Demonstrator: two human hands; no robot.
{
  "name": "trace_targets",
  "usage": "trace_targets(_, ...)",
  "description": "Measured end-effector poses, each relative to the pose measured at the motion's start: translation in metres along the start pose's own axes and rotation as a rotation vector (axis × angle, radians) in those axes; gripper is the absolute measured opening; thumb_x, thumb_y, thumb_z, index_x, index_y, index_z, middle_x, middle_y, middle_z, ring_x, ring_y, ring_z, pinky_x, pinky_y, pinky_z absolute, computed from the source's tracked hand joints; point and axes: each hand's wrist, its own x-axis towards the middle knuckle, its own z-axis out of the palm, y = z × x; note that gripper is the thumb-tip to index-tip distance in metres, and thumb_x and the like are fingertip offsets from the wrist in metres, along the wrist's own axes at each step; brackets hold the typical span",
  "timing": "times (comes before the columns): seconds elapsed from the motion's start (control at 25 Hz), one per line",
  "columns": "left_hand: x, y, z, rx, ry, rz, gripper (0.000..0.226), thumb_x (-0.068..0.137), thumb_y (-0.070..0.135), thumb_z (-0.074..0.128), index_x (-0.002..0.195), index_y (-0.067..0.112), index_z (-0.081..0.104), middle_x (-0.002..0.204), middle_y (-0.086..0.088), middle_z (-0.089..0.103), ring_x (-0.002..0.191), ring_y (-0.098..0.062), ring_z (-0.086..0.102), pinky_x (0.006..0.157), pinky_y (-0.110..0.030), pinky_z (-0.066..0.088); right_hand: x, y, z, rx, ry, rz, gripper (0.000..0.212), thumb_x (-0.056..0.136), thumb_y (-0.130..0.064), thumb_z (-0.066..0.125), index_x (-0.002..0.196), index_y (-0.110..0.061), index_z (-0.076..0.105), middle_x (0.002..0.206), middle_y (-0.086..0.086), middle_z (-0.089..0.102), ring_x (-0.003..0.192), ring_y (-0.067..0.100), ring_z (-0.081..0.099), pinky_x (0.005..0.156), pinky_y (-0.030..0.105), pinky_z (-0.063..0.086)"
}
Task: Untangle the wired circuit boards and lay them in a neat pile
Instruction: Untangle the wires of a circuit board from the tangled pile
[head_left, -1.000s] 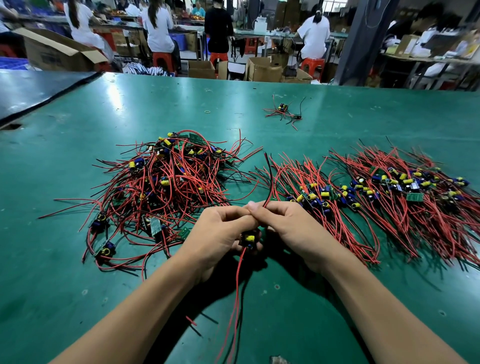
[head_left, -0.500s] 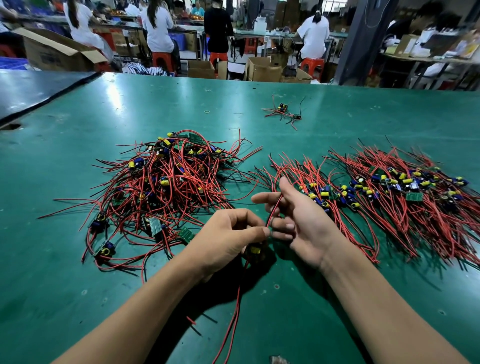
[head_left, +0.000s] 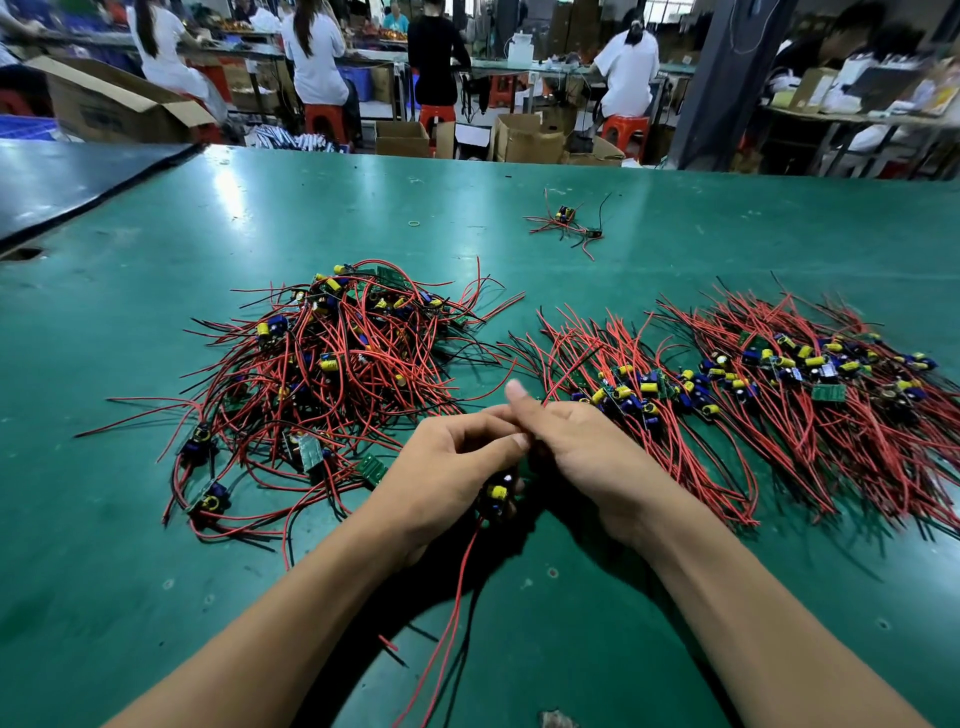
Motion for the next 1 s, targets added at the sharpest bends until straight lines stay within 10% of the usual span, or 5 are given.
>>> trace_targets(0.32, -0.002, 0.006, 0.000, -0.035, -0.066, -0.058, 0.022, 0.092, 0.003, 0.060, 0.070, 0.007, 0.059, 0.086, 0.002, 0.070, 0.050, -0.009, 0.055, 0.048, -0.020, 0.046, 0.000, -0.003, -0.009, -0.156, 0.018, -0.077, 0.053, 0.095, -0.058, 0.053, 0.081, -0.014, 0.079, 0.081, 0.025, 0.073, 0.062, 0.022, 0.066, 0.057, 0.027, 0.051)
trace_targets(0.48, -0.006, 0.010, -0.001, 0.004, -0.108, -0.083, 0.013, 0.091, 0.009, 0.062, 0.078, 0.007, 0.062, 0.060, -0.003, 0.061, 0.050, -0.013, 0.052, 0.048, -0.020, 0.045, 0.004, -0.004, -0.024, -0.249, 0.157, -0.156, 0.050, 0.097, -0.058, 0.050, 0.091, -0.019, 0.080, 0.052, 0.020, 0.046, 0.044, 0.016, 0.044, 0.047, 0.022, 0.036)
trace_targets(0.8, -0.007, 0.012, -0.002, 0.044, -0.126, -0.099, 0.013, 0.089, 0.013, 0.064, 0.078, 0.007, 0.067, 0.060, -0.004, 0.058, 0.055, -0.014, 0.053, 0.049, -0.019, 0.044, 0.003, -0.016, -0.024, 0.418, 0.076, 0.021, 0.063, 0.100, -0.052, 0.043, 0.056, -0.016, 0.070, 0.059, -0.003, 0.036, 0.035, 0.005, 0.021, 0.040, 0.017, 0.012)
trace_targets(1.0, -0.007, 0.009, -0.003, 0.052, -0.142, -0.100, 0.011, 0.088, 0.010, 0.065, 0.082, 0.001, 0.069, 0.054, 0.002, 0.055, 0.047, -0.008, 0.052, 0.045, -0.018, 0.042, -0.002, -0.019, -0.026, 0.375, -0.020, 0.049, 0.054, 0.092, -0.052, 0.051, 0.057, -0.014, 0.068, 0.059, -0.004, 0.030, 0.035, 0.004, 0.022, 0.042, 0.020, 0.012)
